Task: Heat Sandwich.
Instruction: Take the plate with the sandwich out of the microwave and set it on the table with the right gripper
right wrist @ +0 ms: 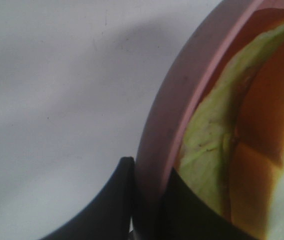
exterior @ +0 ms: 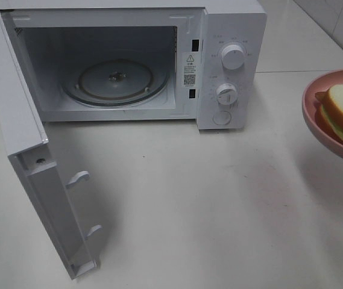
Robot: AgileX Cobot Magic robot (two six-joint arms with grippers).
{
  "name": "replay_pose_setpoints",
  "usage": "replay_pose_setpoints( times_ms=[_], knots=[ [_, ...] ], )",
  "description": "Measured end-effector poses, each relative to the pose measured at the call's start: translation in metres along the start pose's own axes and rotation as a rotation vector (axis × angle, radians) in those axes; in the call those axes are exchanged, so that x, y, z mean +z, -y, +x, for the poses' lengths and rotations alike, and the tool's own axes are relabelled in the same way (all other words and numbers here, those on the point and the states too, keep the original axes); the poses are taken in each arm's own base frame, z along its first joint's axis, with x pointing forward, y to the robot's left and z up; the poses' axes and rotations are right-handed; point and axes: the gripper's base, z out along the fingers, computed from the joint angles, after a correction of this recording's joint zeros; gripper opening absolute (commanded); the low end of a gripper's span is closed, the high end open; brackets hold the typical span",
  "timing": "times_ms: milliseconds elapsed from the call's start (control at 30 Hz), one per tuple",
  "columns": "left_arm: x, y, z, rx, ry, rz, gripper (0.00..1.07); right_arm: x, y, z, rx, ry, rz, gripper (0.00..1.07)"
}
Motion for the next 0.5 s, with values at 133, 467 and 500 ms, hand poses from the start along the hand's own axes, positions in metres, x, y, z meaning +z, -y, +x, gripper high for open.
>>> replay_pose_setpoints(
  times_ms=[133, 467, 500],
  knots=[
    [0.000, 0.000, 0.000, 0.000, 0.000, 0.000, 1.04, 0.000, 0.000, 0.004, 0.054, -0.040, 0.002, 0.01],
    [0.000, 0.000, 0.000, 0.000, 0.000, 0.000, 1.04, -0.001, -0.002, 0.013, 0.205, -0.146, -0.003, 0.01],
    [0.000, 0.000, 0.000, 0.000, 0.000, 0.000, 1.04, -0.001, -0.002, 0.015, 0.246, -0.170, -0.004, 0.01]
  ],
)
